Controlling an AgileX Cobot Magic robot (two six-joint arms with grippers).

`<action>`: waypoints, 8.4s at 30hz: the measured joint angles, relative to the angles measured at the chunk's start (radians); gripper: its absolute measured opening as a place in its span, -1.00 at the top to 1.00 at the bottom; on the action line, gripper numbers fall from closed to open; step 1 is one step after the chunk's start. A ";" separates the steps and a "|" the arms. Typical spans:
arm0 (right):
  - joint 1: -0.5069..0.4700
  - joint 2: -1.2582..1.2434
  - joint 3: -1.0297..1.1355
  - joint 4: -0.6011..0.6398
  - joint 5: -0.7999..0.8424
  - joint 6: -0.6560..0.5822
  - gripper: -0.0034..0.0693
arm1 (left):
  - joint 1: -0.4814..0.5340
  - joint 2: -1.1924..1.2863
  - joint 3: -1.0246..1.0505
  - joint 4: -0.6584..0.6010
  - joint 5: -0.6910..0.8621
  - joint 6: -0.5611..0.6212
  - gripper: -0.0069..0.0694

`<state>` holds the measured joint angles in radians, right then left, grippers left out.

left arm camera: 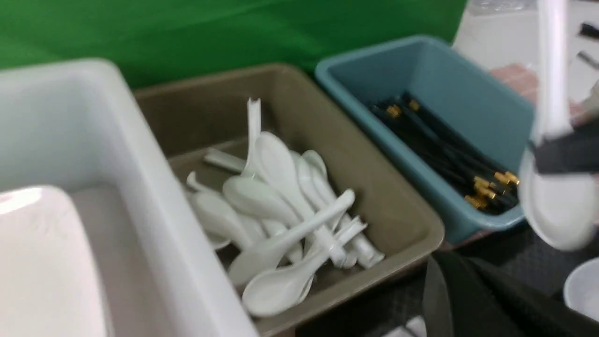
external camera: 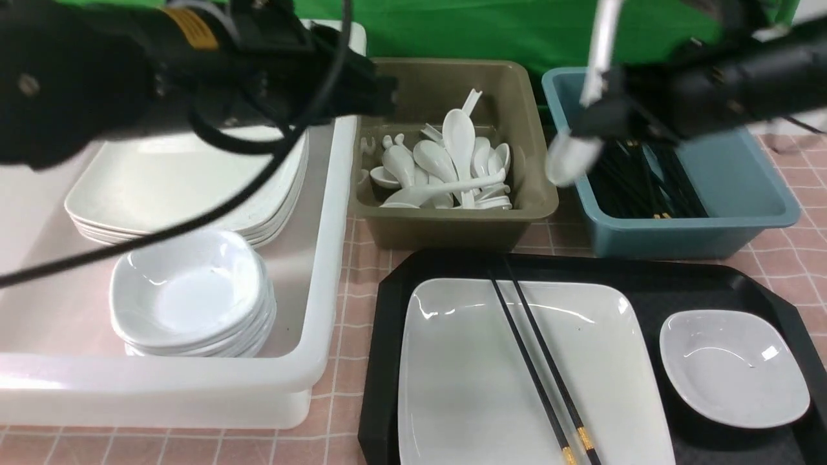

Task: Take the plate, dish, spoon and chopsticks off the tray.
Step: Use the right arm to put the soup spoon into the small storage box in the middle, then use the left arm to grab a pair of chopsticks from the plate, then use the left arm to put the chopsticks into the small storage box on the right, then use the right arm to grab a small plate from the dinner plate

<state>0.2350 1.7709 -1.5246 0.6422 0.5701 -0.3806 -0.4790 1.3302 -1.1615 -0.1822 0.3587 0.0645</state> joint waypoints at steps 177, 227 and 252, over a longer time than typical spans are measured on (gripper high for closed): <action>0.036 -0.919 0.391 -0.572 0.521 0.271 0.24 | -0.415 0.796 -0.907 -0.043 0.842 -0.303 0.77; 0.036 -0.919 0.387 -0.571 0.443 0.314 0.24 | -0.104 1.207 -1.225 -0.922 0.571 -0.724 0.21; 0.036 -0.876 0.386 -0.572 0.548 0.114 0.82 | -0.137 0.726 -1.239 -0.111 0.844 -0.162 0.84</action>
<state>0.2709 0.8944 -1.1389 0.0704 1.1181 -0.2663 -0.6162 2.0558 -2.4007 -0.2933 1.2027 -0.0976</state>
